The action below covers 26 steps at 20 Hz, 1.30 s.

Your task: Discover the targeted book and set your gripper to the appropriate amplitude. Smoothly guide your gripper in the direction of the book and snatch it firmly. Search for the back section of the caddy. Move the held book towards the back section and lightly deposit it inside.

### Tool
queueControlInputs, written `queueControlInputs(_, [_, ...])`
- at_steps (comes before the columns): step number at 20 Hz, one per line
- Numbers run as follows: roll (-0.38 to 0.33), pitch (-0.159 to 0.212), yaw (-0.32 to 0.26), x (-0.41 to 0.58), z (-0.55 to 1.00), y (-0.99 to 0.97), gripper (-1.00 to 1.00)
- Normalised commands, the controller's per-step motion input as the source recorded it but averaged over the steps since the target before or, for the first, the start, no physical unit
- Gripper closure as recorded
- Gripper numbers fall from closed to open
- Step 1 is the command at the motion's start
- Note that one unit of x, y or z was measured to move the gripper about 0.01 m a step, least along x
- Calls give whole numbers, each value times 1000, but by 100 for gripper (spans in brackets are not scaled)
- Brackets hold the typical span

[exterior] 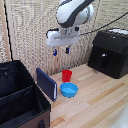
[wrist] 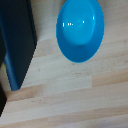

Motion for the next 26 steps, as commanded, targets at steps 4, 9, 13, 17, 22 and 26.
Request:
queueControlInputs(4, [-144,66,1,289,-23,745,-100])
queueControlInputs(9, [-140,70,10,275,-28,769,-100])
queueControlInputs(13, [-113,47,58,334,-79,566,-100])
queueControlInputs(17, [-105,29,175,426,-241,221,-100])
queueControlInputs(22, [-91,31,207,406,-269,113,-100])
queueControlInputs(26, [-83,3,120,115,-274,72,-100])
